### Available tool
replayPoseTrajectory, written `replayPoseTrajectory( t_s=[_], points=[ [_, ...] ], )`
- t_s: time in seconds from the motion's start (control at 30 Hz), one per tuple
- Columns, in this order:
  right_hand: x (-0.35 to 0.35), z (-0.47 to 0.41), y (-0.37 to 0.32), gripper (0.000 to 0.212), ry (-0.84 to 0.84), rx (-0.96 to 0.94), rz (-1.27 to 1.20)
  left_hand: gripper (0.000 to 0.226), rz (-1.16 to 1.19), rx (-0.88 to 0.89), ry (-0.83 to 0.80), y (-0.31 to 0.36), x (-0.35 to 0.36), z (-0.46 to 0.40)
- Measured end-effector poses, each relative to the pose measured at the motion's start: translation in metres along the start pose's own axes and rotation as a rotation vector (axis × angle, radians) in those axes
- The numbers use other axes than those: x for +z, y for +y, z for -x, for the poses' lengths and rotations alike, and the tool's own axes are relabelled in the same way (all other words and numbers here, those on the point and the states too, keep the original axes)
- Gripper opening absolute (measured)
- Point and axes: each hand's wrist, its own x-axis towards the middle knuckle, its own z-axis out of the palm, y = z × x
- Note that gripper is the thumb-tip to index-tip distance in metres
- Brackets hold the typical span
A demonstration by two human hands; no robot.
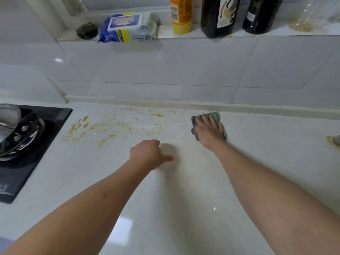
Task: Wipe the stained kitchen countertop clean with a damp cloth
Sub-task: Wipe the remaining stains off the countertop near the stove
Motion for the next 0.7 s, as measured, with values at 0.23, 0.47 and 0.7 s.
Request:
replayPoseTrajectory(
  t_s=[0.23,0.47,0.7],
  points=[
    [-0.005,-0.012,-0.006,0.062,0.068,0.407,-0.07,0.082,0.062,-0.179,-0.061,-0.102,-0.01,-0.009],
    [0.022,-0.054,-0.096,0.075,0.159,0.64,-0.123,0.089,0.102,-0.102,-0.112,-0.131,0.003,-0.021],
    [0.043,-0.079,-0.184,0.073,0.131,0.561,-0.107,0.086,0.169,-0.077,-0.125,-0.14,0.008,-0.027]
  ],
)
